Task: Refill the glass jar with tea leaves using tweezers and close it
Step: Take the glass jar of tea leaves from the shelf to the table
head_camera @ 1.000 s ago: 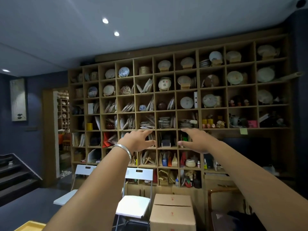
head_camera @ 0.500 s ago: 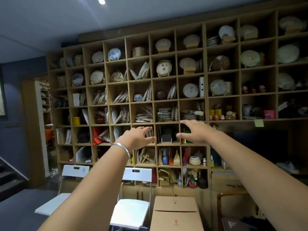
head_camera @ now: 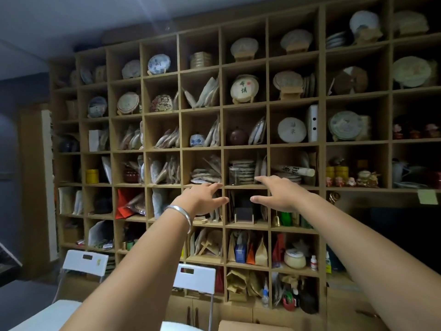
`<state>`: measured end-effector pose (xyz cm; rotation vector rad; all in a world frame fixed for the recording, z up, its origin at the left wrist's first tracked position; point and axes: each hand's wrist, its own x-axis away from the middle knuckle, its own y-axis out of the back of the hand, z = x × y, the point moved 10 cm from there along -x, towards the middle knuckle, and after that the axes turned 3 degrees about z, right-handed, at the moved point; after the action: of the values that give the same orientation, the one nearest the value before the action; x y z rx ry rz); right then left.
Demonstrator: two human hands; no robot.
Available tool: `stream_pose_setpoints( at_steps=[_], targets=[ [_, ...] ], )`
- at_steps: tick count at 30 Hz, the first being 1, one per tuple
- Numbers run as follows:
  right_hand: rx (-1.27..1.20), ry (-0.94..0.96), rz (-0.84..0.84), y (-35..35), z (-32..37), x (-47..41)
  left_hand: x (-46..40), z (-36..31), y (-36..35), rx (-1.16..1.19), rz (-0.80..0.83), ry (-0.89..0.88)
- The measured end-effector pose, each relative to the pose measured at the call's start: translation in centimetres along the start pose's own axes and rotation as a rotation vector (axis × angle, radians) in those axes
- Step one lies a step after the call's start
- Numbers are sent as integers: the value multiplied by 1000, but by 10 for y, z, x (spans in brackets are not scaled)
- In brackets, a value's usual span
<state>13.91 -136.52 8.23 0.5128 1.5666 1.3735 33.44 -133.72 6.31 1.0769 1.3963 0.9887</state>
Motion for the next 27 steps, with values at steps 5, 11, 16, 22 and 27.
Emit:
stream_pose_setpoints(
  at_steps=[5,11,16,22,27],
  targets=[
    [6,-6,13,-32,-28,-54,-73,17,-16,12,-15,-5],
    [16,-25,25,-69,-62,-125,-164,35,-37,40,-10,-40],
    [17,-43,11,-100,-85,-198,-247,52,-59,55,-1,-67],
    [8,-66,11,-123,-106,-310,-351,79,-70,46,32,-85],
    [-24,-81,-35,-150,-119,-393,-427,97,-86,29,-59,-151]
  ],
)
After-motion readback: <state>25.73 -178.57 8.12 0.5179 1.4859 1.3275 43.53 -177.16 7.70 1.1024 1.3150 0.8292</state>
